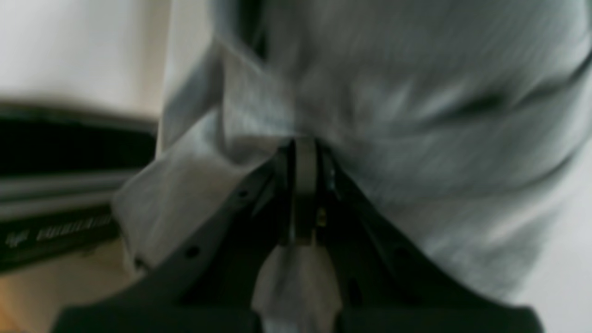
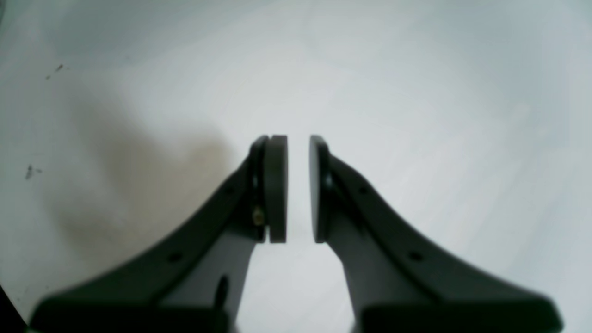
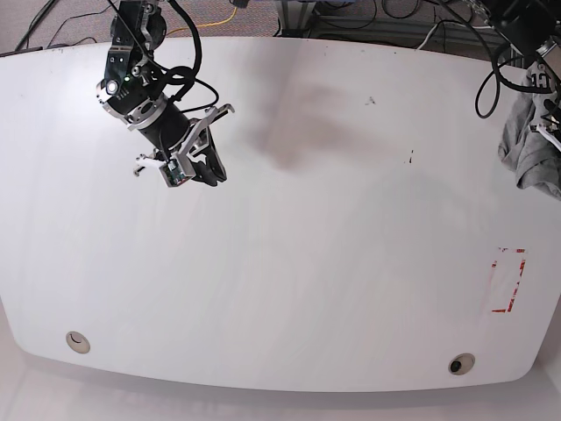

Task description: Layout the t-shirt on the table in an organized manner, then fold the t-shirt properly

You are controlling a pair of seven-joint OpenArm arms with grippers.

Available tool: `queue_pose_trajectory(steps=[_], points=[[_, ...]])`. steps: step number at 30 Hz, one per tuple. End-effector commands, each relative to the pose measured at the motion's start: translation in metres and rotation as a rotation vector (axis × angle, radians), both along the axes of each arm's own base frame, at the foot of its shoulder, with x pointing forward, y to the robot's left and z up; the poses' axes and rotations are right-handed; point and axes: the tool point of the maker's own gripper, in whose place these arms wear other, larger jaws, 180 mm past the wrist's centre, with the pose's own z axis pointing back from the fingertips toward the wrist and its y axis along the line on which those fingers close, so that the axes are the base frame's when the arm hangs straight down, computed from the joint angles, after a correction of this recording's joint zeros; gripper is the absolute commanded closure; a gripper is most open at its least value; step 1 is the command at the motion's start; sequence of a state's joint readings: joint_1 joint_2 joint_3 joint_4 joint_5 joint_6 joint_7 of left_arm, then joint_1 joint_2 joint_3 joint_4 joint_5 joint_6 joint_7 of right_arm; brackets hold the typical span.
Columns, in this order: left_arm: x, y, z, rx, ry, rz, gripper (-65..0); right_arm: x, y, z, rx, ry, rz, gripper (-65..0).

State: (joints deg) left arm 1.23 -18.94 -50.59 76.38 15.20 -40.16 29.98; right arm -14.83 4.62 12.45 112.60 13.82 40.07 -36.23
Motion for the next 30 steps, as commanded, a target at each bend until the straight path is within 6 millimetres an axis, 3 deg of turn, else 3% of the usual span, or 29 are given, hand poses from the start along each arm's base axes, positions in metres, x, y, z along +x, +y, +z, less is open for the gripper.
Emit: queue_pose_trajectory(steps=[1, 8, 17, 22, 30], points=[[0.009, 0.007, 0.020, 0.049, -0.032, -0.022, 0.0, 0.005, 0.000, 0.015, 0.020, -0.055, 0.000, -7.5], [0.054, -0.020, 0.064, 0.142, -0.124, -0.143, 0.0, 0.009, -0.005, 0.026, -0.022, -0.091, 0.015, -7.5], [0.115, -0.102, 0.109, 0.169, -0.292, -0.324, 0.0, 0.027, -0.025, 0.048, -0.092, -0.194, 0.018, -7.5], [0.134, -0.156, 0.116, 0.134, -0.351, -0.419, 0.0, 0.034, -0.034, 0.063, -0.075, -0.293, -0.009, -7.6], [0.148, -0.246, 0.114, 0.010, -0.450, -0.558, 0.0, 0.035, -0.047, 0.064, -0.072, -0.343, -0.059, -7.6]])
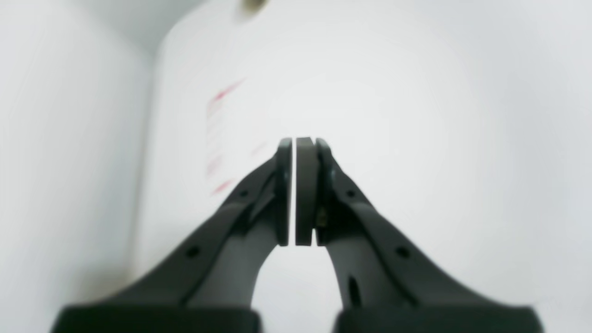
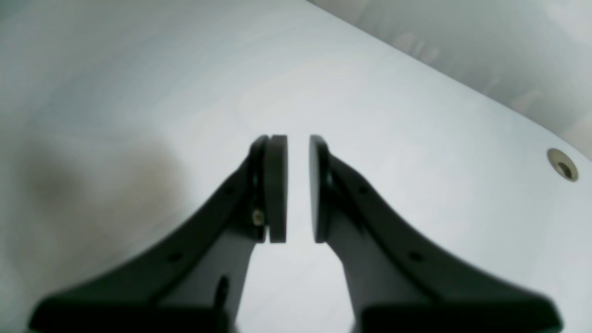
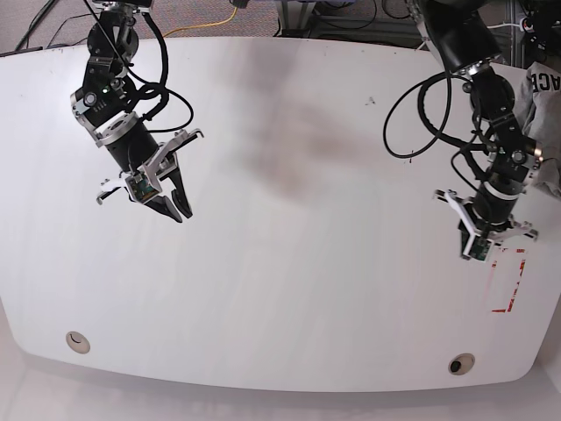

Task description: Layout the t-shirt on the table in an organized manner, then fold the t-shirt properly

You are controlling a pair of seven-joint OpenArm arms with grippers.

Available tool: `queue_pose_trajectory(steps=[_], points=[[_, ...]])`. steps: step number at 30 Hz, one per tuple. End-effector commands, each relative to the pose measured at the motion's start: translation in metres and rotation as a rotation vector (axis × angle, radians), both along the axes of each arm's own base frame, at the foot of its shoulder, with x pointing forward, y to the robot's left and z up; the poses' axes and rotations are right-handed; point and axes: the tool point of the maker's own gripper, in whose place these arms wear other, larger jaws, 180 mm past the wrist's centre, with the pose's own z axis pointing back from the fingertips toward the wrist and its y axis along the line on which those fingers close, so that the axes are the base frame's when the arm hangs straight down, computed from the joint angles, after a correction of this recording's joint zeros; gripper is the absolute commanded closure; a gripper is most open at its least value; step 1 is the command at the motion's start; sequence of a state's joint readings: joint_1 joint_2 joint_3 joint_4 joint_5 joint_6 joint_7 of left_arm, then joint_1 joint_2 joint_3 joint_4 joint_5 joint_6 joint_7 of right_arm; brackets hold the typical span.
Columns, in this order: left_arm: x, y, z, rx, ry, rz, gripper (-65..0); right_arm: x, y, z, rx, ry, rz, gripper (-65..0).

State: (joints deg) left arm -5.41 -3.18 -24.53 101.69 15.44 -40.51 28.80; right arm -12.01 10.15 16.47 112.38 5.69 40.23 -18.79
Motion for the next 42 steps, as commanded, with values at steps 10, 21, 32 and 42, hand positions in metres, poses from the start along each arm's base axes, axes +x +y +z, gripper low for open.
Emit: queue_pose_trajectory(steps=[10, 21, 32, 42], points=[[-0.026, -0.116, -0.007, -0.257, -0.156, -0.231, 0.0, -0.028, -0.028, 0.008, 0.130, -0.087, -0.153, -7.6], [-0.087, -0.139, -0.034, -0.308, -0.103, -0.267, 0.0, -0.085, -0.034, -0.025, 0.202, 0.007, -0.240, -7.5], [-0.163, -0.136, -0.054, -0.294, 0.039, -0.237, 0.0, -0.144, -0.046, -0.046, 0.283, 0.124, -0.357, -7.5], [-0.224, -0.110, -0.081, -0.295, 0.175, -0.127, 0.0, -0.188, -0.053, -0.054, 0.305, 0.223, -0.403, -7.5]])
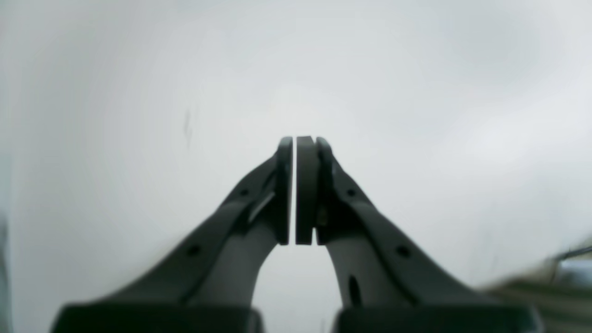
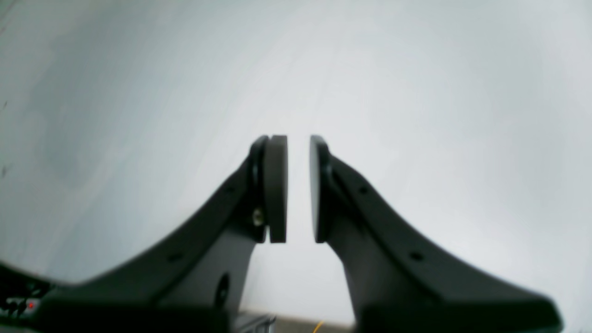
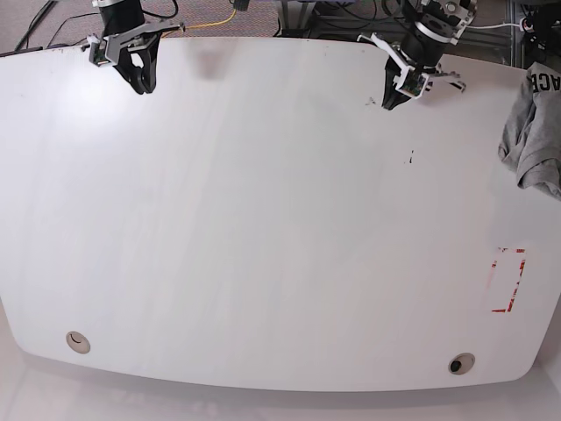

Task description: Layout the t-shirt on the table in an organized manner, then fold the t-shirt properly

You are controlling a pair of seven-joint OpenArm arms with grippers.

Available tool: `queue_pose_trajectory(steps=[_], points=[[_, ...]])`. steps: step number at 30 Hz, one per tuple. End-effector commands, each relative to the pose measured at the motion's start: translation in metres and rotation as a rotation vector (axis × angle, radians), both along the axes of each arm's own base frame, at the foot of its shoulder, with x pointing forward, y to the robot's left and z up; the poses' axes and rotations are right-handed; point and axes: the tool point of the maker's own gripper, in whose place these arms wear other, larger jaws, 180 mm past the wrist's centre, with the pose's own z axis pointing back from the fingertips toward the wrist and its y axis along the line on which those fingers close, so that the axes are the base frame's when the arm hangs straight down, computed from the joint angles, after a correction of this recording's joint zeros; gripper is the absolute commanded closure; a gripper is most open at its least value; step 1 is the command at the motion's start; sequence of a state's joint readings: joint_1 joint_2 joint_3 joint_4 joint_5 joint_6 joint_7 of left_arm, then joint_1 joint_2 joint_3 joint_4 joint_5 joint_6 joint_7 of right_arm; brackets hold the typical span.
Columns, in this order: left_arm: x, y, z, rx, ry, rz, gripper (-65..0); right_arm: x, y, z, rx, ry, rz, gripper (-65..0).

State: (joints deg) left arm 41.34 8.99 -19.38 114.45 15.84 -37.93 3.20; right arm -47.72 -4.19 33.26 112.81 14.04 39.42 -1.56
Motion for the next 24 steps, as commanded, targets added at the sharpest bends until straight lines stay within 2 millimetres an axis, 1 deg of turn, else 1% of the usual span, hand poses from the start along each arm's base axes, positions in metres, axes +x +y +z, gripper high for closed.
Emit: queue_pose_trajectory(steps=[1, 2, 5, 8, 11, 14, 16, 21, 24], points=[[-0.017, -0.001, 0.003, -0.021, 0.013, 0.003, 0.0, -0.011, 0.002, 0.009, 0.017, -0.012, 0.001, -7.3], [-0.023, -0.001, 0.001, -0.022, 0.027, 0.004, 0.0, -0.014, 0.002, 0.009, 0.018, -0.002, 0.000, -7.3], [-0.049, -0.007, -0.008, -0.034, 0.097, -0.005, 0.0, -0.029, 0.002, 0.004, 0.019, 0.043, -0.001, -7.3], [-0.076, -0.004, -0.015, -0.025, 0.165, 0.025, 0.0, -0.047, 0.003, -0.002, 0.024, 0.100, -0.002, -7.3], [-0.096, -0.003, -0.017, -0.039, 0.211, 0.058, 0.0, -0.063, 0.006, -0.006, 0.031, 0.148, 0.001, -7.3], [-0.118, -0.003, -0.019, -0.055, 0.265, 0.080, 0.0, -0.077, 0.014, -0.009, 0.051, 0.192, 0.013, -7.1], [-0.138, -0.004, -0.019, -0.068, 0.315, 0.090, 0.0, -0.094, 0.019, -0.012, 0.064, 0.243, 0.025, -7.1], [-0.173, -0.001, -0.019, -0.071, 0.403, 0.118, 0.0, -0.116, 0.032, -0.015, 0.098, 0.310, 0.045, -7.1], [-0.187, 0.000, -0.018, -0.070, 0.439, 0.134, 0.0, -0.128, 0.036, -0.017, 0.109, 0.347, 0.051, -7.1]])
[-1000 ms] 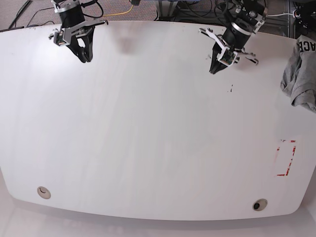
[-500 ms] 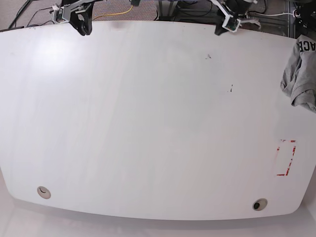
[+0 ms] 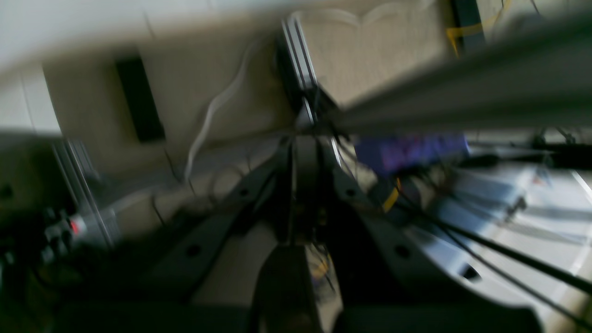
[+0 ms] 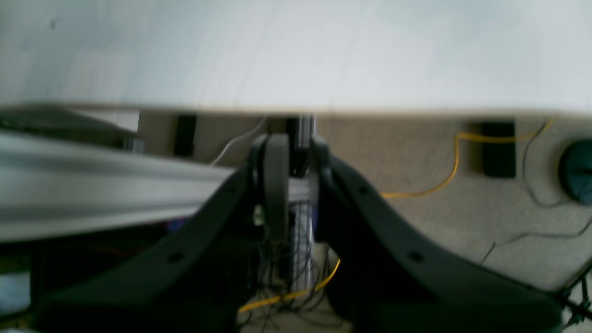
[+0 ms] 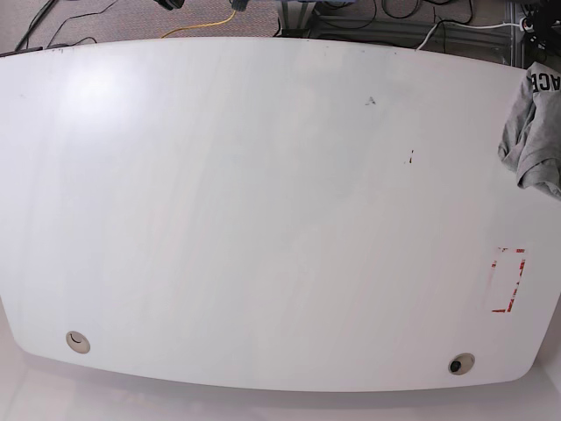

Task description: Layout the t-shirt on the table in an organized manner, then fold the t-shirt properly

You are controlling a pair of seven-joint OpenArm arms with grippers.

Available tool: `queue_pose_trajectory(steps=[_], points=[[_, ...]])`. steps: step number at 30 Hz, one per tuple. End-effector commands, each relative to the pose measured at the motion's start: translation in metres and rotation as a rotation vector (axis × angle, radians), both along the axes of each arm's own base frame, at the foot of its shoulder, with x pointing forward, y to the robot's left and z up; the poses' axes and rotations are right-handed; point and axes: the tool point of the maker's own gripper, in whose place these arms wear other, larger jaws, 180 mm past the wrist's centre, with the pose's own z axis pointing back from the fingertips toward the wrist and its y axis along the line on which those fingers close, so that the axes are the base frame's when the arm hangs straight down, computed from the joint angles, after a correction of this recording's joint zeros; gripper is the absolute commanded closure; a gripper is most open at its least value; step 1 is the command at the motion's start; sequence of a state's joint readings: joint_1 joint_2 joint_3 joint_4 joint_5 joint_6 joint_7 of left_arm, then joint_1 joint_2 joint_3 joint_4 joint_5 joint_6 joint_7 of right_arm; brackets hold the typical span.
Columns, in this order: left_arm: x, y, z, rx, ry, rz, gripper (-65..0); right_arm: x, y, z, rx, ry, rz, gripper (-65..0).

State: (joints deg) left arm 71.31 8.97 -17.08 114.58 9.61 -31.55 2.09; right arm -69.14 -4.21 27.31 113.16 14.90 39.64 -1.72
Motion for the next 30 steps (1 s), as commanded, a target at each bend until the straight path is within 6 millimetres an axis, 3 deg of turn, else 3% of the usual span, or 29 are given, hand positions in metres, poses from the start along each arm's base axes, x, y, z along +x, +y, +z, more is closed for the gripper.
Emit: queue_pose_trajectory(steps=[1, 6, 11, 16, 21, 30], points=[[-0.010, 0.001, 0.006, -0.005, 0.012, 0.018, 0.0, -0.007, 0.000, 0.006, 0.008, 0.002, -0.001, -7.1], [-0.024, 0.005, 0.001, 0.006, 0.053, 0.037, 0.0, -0.031, 0.001, -0.008, 0.012, 0.112, 0.004, -7.1], [-0.039, 0.022, -0.006, 0.046, 0.097, 0.063, 0.0, -0.055, -0.003, -0.030, 0.023, 0.214, 0.009, -7.1], [-0.034, 0.031, -0.022, 0.059, 0.094, 0.086, 0.0, -0.077, -0.005, -0.061, 0.062, 0.302, 0.022, -7.1], [-0.034, 0.040, -0.047, 0.061, 0.114, 0.121, 0.0, -0.092, -0.007, -0.092, 0.097, 0.371, 0.024, -7.1], [-0.039, 0.030, -0.110, 0.033, 0.209, 0.117, 0.0, -0.103, -0.002, -0.139, 0.157, 0.457, 0.003, -7.1]])
